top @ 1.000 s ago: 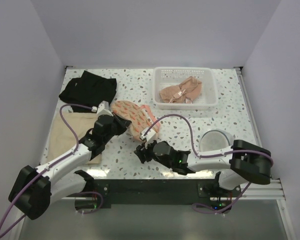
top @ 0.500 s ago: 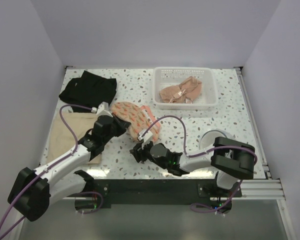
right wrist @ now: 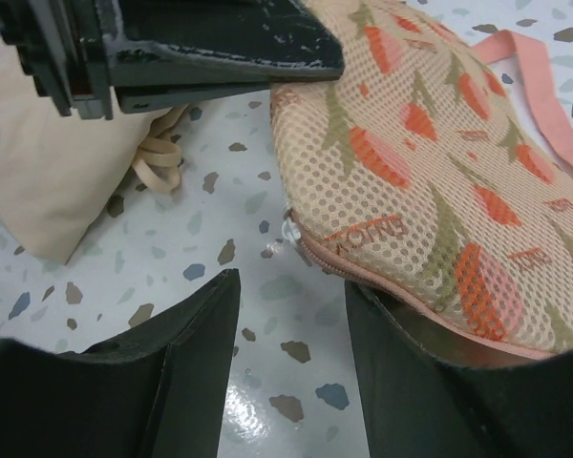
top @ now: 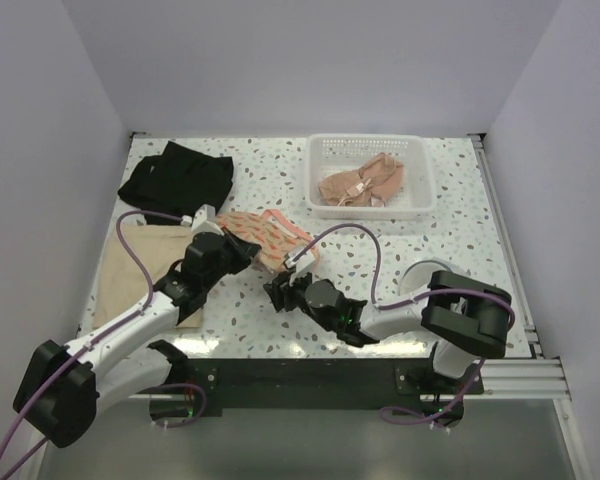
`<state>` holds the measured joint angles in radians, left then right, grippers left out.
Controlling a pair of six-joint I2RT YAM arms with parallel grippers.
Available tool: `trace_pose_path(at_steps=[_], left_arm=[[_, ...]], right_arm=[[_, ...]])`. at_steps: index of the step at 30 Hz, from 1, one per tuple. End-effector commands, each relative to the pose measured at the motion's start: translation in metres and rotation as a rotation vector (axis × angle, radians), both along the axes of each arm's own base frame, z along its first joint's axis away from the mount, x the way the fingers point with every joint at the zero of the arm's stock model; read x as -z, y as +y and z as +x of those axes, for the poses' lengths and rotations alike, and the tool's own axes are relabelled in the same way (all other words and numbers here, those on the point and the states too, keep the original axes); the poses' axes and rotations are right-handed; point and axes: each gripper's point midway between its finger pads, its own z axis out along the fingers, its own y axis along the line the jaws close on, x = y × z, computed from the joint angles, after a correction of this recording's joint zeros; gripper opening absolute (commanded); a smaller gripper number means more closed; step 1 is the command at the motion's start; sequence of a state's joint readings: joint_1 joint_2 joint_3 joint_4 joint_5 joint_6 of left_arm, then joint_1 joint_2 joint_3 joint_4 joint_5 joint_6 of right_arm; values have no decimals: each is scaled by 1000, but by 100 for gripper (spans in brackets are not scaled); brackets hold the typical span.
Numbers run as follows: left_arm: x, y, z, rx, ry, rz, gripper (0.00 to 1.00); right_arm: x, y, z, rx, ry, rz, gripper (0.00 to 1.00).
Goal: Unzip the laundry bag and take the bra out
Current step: Unzip the laundry bag at the center of the board.
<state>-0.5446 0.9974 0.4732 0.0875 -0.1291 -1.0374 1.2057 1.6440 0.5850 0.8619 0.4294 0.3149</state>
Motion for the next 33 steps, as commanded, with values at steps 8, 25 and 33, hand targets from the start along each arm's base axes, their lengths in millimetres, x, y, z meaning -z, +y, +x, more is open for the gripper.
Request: trace_pose_path(at_steps=[8,25,33], left_arm=[[2,-12,-8,57,-11,-52,0],[1,-8,-5,31,-23,-30,0],[-5,7,4,-37,-49,52,0]], right_arm=[[-56,20,24,62,-43,165,47],[-45,7,34,132,-3,105,0],[-37,-6,23,109,18,72,0]])
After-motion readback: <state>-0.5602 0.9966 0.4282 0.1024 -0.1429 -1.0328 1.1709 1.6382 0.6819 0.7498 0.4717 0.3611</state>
